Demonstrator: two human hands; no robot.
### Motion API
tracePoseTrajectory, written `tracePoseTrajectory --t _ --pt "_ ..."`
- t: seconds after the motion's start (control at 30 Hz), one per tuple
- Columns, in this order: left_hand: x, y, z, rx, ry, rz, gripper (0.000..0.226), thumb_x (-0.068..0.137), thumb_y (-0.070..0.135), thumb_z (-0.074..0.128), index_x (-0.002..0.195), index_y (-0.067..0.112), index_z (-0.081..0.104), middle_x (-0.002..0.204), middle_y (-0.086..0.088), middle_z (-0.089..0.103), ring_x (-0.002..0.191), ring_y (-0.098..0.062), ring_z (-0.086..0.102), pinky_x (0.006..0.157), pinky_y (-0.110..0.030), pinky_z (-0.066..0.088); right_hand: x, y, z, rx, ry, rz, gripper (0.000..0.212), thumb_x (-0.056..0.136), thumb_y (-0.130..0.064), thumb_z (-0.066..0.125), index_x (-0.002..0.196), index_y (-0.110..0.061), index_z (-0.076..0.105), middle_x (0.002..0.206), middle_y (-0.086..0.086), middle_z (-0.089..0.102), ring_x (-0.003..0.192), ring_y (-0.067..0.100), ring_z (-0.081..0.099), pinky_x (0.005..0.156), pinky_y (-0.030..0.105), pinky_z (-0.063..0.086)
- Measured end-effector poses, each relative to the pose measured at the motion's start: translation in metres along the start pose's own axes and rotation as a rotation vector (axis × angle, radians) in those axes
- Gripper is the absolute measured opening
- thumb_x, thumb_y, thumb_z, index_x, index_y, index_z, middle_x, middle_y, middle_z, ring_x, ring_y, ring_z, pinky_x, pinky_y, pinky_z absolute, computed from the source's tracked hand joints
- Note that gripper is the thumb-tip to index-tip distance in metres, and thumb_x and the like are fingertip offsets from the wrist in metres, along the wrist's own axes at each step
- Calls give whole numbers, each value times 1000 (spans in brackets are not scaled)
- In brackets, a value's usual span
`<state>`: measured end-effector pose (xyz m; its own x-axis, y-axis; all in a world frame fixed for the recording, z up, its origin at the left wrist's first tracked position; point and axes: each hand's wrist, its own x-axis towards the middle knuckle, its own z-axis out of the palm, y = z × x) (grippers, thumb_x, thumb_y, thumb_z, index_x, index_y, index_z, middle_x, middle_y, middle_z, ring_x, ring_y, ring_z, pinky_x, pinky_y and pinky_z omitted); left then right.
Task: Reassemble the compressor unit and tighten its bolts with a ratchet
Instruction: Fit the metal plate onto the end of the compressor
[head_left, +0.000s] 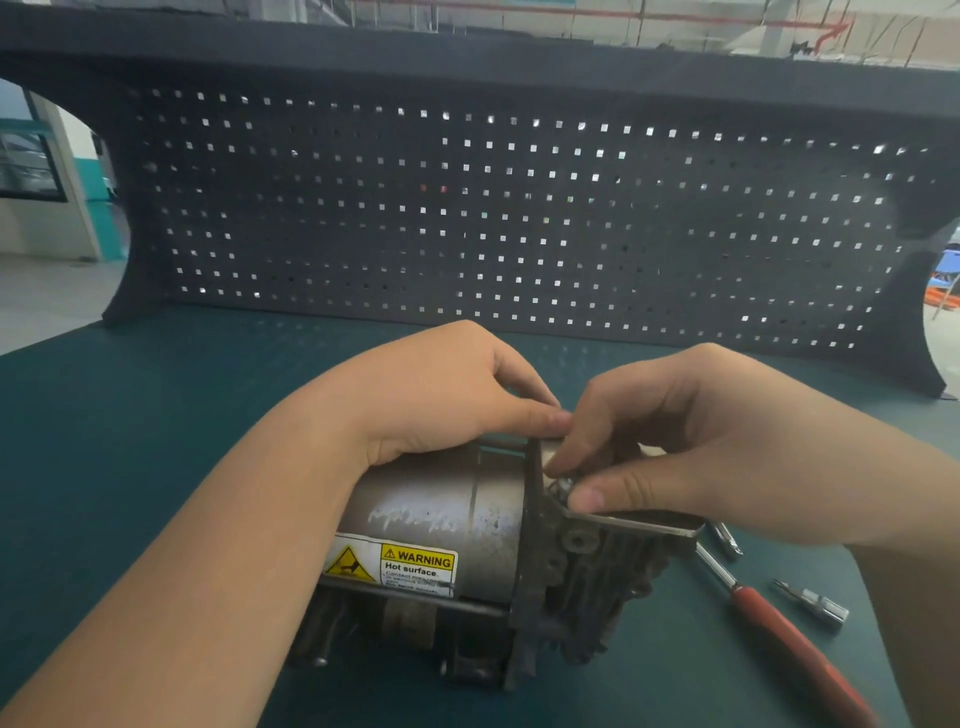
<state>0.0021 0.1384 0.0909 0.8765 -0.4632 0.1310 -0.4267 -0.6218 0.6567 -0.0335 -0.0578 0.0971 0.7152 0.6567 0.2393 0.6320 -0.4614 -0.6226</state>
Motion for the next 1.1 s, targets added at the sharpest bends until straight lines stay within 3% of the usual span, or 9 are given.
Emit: tracePoseTrajectory --t 0.1,0.27,0.5,0.63,0.77,0.87,0.97,1.03,1.1 --pt "1 1 4 12 42 1 7 79 45 73 82 40 78 73 29 69 69 16 58 70 -22 39 0 0 0 -16 14 10 18 68 -43 74 85 -40 71 79 -16 72 74 10 68 75 36 54" --pt "1 2 4 -9 34 -3 7 80 42 74 82 39 78 74 28 70 68 16 58 70 -21 39 0 0 1 34 -5 -13 15 69 -37 75 84 -35 72 75 -8 71 70 18 66 70 37 55" --pt "1 2 0 -42 29 -25 8 78 41 75 84 38 79 79 25 73 78 11 61 79 -24 42 1 3 1 103 -30 -24 12 73 -30 73 86 -30 72 78 -5 72 73 17 68 72 31 56" --pt "2 2 0 -67 47 -27 6 79 37 76 83 34 80 64 24 68 55 14 54 60 -19 35 2 5 2 138 -35 -38 10 74 -27 73 84 -28 72 79 0 72 73 18 67 73 33 56" --pt "2 2 2 -78 74 -13 4 79 33 77 81 31 80 56 24 64 50 15 52 48 -4 34 2 8 1 151 -32 -32 10 75 -28 74 84 -28 71 79 -1 72 72 13 67 72 28 56" --pt "3 2 4 -76 87 -20 5 78 36 78 81 34 80 72 24 71 64 17 58 65 -15 38 2 10 0 151 -30 -24 10 75 -29 73 85 -29 71 80 2 72 74 15 67 74 32 57" --pt "4 1 4 -79 90 -29 5 79 37 77 81 34 80 75 24 72 69 16 59 69 -18 38 2 11 -1 153 -20 -21 10 76 -27 72 86 -27 71 81 1 72 74 14 67 73 28 56" --pt "4 1 4 -92 73 -22 4 80 34 77 80 31 79 63 26 68 58 16 57 61 -8 38 1 10 -2 164 -17 -28 9 77 -25 71 87 -25 71 81 -1 72 74 10 67 71 22 54" --pt "3 2 2 -106 42 -10 5 82 31 75 78 30 77 45 25 55 42 15 48 42 -1 31 -1 6 -3 196 20 -42 10 78 -28 70 86 -24 71 80 -3 72 72 8 66 68 19 51"
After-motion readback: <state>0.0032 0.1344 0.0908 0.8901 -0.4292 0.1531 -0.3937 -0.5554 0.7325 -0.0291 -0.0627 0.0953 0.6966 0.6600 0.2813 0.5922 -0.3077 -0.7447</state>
